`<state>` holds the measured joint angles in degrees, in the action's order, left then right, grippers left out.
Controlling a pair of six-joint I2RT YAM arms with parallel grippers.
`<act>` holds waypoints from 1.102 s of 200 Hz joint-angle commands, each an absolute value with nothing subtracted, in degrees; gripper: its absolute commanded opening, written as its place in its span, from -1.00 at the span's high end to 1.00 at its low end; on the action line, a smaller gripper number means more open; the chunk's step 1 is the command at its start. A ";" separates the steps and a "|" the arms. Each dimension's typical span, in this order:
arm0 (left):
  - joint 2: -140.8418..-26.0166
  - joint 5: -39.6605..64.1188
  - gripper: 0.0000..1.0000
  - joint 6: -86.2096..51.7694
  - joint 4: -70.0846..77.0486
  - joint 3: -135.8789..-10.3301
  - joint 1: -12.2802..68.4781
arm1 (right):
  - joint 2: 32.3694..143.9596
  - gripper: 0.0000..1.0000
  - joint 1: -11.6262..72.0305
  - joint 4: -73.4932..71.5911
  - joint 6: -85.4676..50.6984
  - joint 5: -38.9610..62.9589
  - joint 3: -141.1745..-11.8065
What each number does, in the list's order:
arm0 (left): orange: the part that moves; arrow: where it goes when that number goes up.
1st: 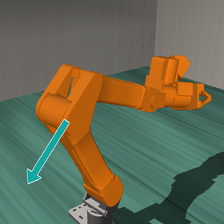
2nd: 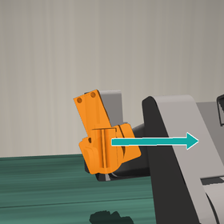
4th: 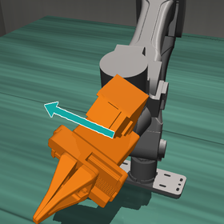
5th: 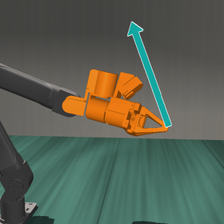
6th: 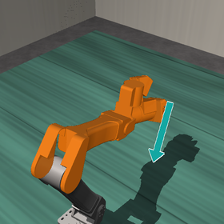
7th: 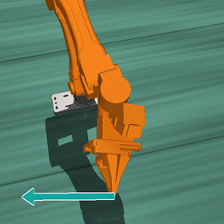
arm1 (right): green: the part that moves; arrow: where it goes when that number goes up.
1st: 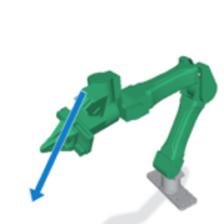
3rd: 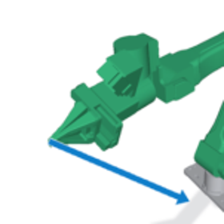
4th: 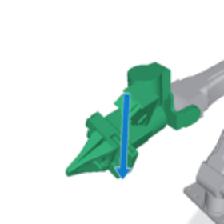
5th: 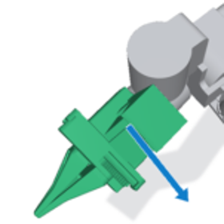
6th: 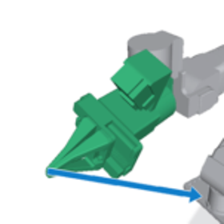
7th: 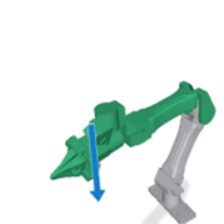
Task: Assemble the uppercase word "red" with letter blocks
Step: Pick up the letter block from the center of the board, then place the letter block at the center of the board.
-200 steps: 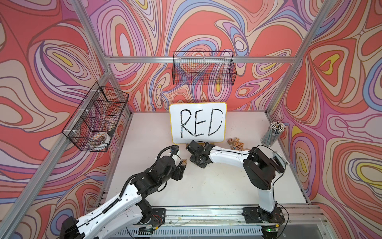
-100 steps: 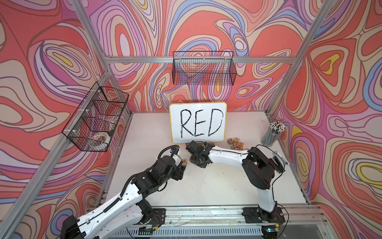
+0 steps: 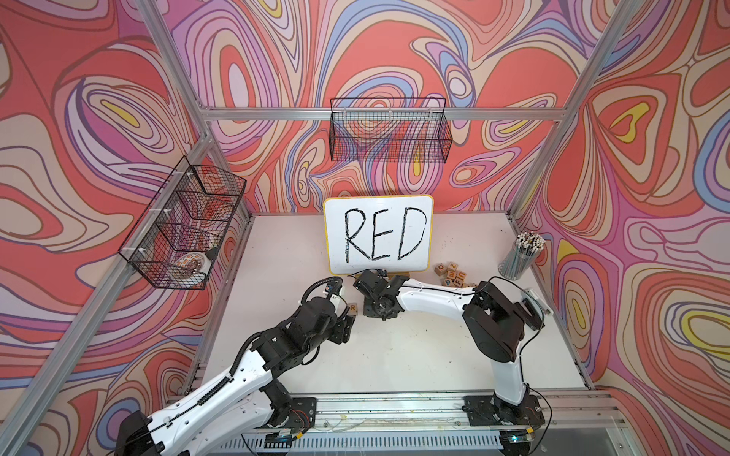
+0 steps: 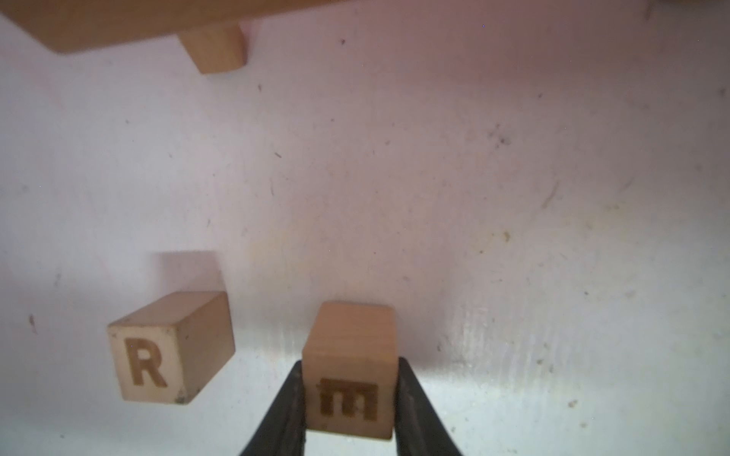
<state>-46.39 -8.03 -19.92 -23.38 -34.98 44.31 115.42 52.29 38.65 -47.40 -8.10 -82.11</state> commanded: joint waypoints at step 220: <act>-44.91 -10.58 -0.52 -19.87 -25.13 -35.28 44.55 | 118.52 0.35 47.88 51.02 17.47 0.19 -93.89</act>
